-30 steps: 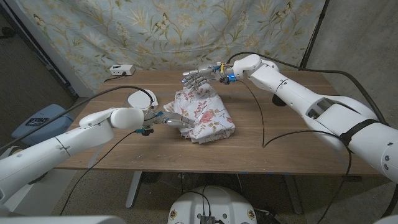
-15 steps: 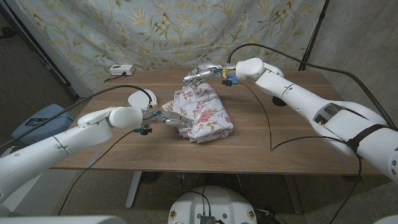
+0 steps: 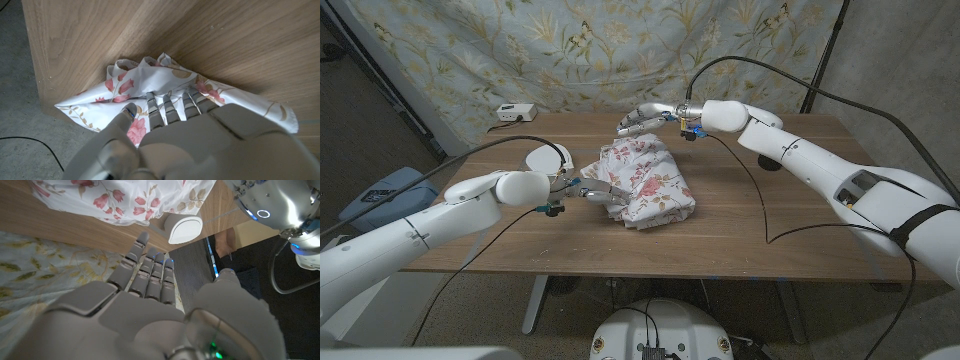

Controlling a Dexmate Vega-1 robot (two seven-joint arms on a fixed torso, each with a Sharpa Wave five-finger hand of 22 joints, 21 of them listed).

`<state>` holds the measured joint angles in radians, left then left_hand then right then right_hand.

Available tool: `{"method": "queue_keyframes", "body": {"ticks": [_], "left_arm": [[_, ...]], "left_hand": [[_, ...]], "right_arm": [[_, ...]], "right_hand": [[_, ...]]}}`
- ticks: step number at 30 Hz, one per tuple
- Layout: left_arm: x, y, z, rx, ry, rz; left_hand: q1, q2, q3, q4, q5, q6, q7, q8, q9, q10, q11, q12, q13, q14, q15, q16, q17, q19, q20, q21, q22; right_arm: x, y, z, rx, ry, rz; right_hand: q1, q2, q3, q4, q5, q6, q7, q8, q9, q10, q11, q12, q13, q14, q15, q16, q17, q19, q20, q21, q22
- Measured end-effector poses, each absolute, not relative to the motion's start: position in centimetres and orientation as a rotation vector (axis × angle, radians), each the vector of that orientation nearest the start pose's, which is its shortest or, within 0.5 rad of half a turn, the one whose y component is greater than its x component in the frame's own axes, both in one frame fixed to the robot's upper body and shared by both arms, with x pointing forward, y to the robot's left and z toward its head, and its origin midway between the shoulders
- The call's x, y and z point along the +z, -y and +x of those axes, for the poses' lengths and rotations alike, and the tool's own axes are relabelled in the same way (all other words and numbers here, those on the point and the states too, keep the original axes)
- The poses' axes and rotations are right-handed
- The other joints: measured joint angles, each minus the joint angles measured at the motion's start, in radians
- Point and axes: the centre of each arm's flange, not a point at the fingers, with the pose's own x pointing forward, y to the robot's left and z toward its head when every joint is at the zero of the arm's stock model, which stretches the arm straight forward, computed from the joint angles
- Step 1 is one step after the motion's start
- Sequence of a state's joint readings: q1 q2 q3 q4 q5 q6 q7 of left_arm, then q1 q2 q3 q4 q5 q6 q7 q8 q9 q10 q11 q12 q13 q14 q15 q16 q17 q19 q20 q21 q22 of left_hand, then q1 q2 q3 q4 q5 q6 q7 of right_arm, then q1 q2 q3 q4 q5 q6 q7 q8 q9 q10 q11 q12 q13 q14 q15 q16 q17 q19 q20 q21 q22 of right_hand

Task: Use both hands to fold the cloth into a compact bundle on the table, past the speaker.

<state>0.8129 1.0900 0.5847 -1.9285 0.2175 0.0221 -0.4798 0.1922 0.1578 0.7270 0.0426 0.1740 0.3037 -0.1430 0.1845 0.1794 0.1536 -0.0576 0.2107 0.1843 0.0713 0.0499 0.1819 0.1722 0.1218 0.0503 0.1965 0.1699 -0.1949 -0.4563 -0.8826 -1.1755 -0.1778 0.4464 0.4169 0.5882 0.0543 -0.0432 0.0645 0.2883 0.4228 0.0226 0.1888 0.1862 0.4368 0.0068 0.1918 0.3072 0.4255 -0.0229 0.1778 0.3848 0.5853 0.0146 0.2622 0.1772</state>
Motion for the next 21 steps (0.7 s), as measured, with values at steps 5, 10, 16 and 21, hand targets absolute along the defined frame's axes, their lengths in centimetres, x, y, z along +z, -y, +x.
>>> {"method": "queue_keyframes", "body": {"ticks": [5,10,16,21], "left_arm": [[-2.7,-24.0,55.1,-0.605,0.359,1.525],[-2.5,-23.3,54.8,-0.61,0.376,1.531],[-2.5,-23.1,54.6,-0.614,0.383,1.533],[-2.5,-22.8,54.5,-0.62,0.385,1.533]], "left_hand": [[0.0,0.0,0.0,0.0,0.0,0.0,0.0,0.0,0.0,0.0,0.0,0.0,0.0,0.0,0.0,0.0,0.0,0.002,0.002,0.001,0.001],[0.0,0.0,0.0,0.0,0.0,0.0,0.0,0.0,0.0,0.0,0.0,0.0,0.0,0.0,0.0,0.0,0.0,0.002,0.002,0.001,0.001],[0.0,0.0,0.0,0.0,0.0,0.0,0.0,0.0,0.0,0.0,0.0,0.0,0.0,0.0,0.0,0.0,0.0,0.002,0.002,0.001,0.001],[0.0,0.0,0.003,0.003,0.0,0.0,0.0,0.0,0.0,0.0,0.0,0.0,0.0,0.0,0.0,0.0,0.0,0.002,0.002,0.001,0.001]], "right_arm": [[12.6,6.3,62.7,0.738,0.895,-1.359],[12.2,6.4,62.8,0.686,0.95,-1.419],[11.6,6.8,63.5,0.659,0.959,-1.456],[11.3,6.9,64.2,0.647,0.954,-1.481]], "right_hand": [[-0.026,0.005,-0.008,0.016,0.0,-0.003,-0.003,0.0,0.0,-0.005,0.005,0.0,-0.006,0.0,0.0,0.004,-0.005,0.007,0.007,-0.004,0.0],[-0.074,0.017,-0.02,0.042,0.0,-0.003,-0.003,0.0,0.0,-0.013,0.009,-0.003,-0.014,-0.01,0.002,0.004,-0.011,0.003,0.011,-0.004,0.001],[-0.173,0.05,-0.048,0.087,0.0,-0.02,-0.012,0.0,0.0,-0.076,0.021,-0.012,-0.037,-0.056,0.014,0.004,-0.028,-0.016,0.044,-0.026,0.002],[-0.263,0.072,-0.07,0.108,0.003,-0.076,-0.023,-0.012,-0.004,-0.147,0.011,-0.015,-0.058,-0.121,0.036,0.004,-0.045,-0.051,0.079,-0.045,0.002]]}}
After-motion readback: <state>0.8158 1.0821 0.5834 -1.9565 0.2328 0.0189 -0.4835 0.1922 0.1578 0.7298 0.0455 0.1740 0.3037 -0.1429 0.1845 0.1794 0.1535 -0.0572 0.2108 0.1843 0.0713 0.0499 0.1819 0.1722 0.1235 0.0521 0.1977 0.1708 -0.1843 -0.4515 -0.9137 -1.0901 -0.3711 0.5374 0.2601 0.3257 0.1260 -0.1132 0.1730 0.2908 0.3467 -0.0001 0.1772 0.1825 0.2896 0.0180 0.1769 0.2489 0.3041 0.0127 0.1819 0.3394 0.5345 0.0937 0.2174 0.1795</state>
